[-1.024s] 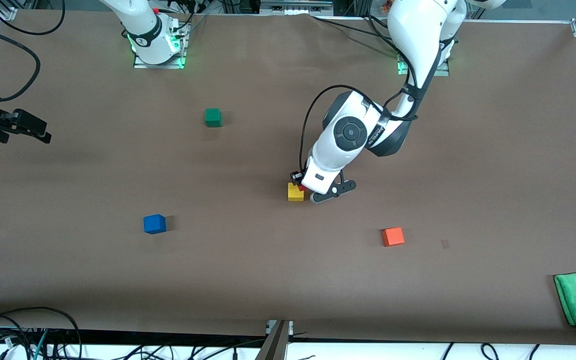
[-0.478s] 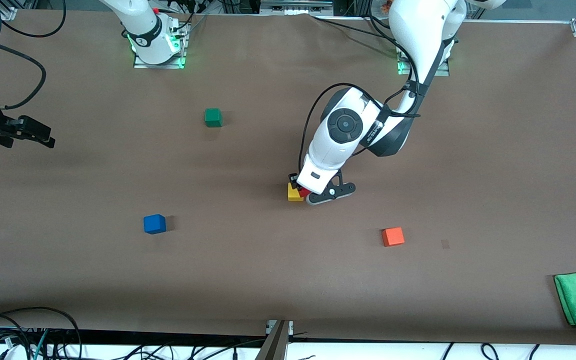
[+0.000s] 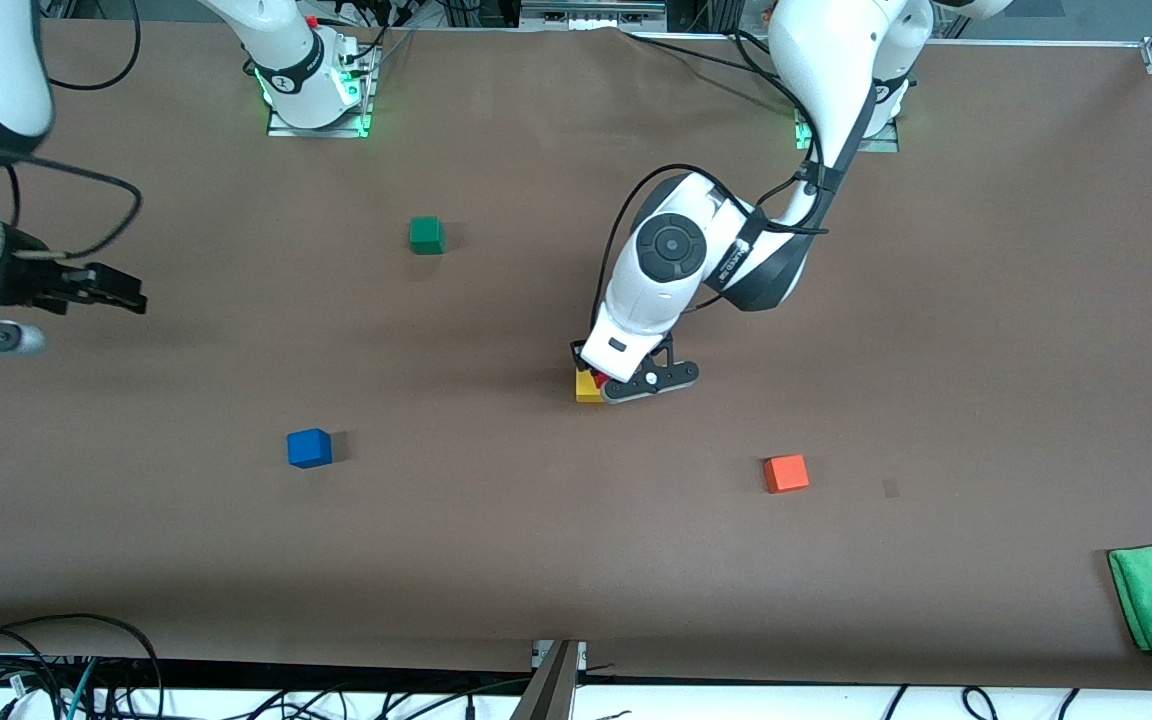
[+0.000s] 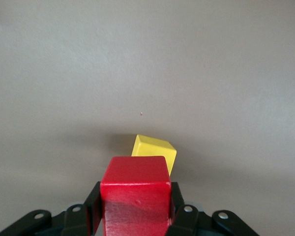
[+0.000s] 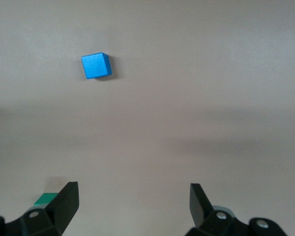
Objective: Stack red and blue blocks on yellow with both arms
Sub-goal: 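Lower the red cube onto yellow while the right gripper reaches blue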
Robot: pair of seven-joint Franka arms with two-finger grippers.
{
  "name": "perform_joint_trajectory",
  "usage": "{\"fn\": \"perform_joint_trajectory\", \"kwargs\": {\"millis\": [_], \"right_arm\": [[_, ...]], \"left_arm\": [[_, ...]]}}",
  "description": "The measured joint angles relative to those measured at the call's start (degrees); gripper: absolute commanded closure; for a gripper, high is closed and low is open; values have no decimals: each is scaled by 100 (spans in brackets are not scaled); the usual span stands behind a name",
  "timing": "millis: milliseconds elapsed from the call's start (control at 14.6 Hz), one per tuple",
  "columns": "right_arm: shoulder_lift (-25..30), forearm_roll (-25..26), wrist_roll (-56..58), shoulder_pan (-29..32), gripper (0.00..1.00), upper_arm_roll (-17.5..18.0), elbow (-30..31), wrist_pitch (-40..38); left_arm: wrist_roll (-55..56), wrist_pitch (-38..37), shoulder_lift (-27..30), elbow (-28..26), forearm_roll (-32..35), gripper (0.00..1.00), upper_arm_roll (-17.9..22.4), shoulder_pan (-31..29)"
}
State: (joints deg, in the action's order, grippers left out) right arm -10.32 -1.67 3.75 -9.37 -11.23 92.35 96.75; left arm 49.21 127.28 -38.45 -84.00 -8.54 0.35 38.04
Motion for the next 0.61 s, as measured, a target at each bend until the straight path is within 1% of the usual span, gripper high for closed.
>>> {"fn": "perform_joint_trajectory", "kwargs": {"millis": [205, 615], "right_arm": [[-166, 0, 145, -136, 0, 22, -1, 84], [-897, -10, 533, -206, 0, 35, 5, 1025]], "left_arm": [[8, 0, -100, 0, 0, 100, -12, 109], [20, 24, -192, 78, 0, 100, -9, 178]]}}
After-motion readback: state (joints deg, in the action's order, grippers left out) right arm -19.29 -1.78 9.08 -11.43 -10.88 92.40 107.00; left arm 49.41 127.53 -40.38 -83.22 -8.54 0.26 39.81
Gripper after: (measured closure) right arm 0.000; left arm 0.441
